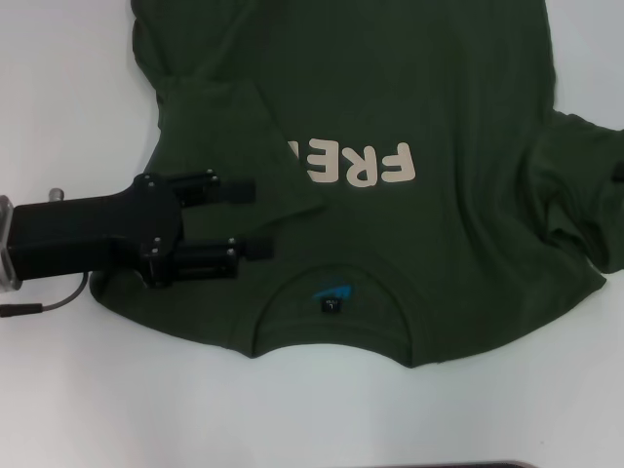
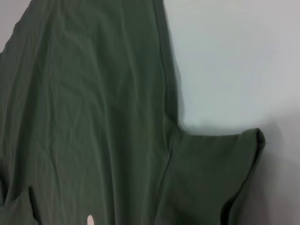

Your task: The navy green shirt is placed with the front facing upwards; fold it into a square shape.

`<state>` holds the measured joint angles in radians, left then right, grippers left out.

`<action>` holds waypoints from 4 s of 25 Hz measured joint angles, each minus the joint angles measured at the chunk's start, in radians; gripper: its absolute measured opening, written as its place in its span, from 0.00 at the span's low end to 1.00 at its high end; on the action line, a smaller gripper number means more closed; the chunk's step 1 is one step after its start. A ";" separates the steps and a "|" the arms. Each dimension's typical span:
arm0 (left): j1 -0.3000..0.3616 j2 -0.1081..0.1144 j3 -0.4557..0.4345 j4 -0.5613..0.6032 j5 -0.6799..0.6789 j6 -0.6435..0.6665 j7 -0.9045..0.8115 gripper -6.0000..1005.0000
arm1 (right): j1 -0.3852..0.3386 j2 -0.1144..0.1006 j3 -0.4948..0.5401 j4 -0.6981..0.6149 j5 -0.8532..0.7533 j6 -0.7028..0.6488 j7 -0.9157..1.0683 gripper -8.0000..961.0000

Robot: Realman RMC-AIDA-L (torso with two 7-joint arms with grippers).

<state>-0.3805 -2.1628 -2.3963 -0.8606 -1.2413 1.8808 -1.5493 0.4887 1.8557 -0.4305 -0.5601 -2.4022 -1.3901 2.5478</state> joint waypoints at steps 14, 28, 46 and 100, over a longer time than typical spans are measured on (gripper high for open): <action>-0.001 0.000 -0.004 -0.003 -0.008 0.000 -0.002 0.78 | -0.025 -0.026 0.045 -0.100 0.007 -0.098 0.048 0.03; 0.000 0.000 -0.004 0.000 -0.010 0.006 -0.003 0.78 | -0.004 -0.062 0.119 -0.126 0.009 -0.122 0.060 0.03; 0.007 0.000 -0.004 -0.001 -0.020 0.000 -0.011 0.78 | 0.070 -0.047 0.084 -0.070 0.005 -0.152 0.093 0.03; 0.006 0.000 -0.030 -0.001 -0.062 -0.016 -0.012 0.78 | 0.167 0.099 0.081 0.110 0.152 0.041 -0.047 0.10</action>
<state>-0.3747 -2.1628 -2.4265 -0.8620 -1.3038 1.8653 -1.5616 0.6559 1.9549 -0.3497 -0.4501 -2.2499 -1.3488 2.5005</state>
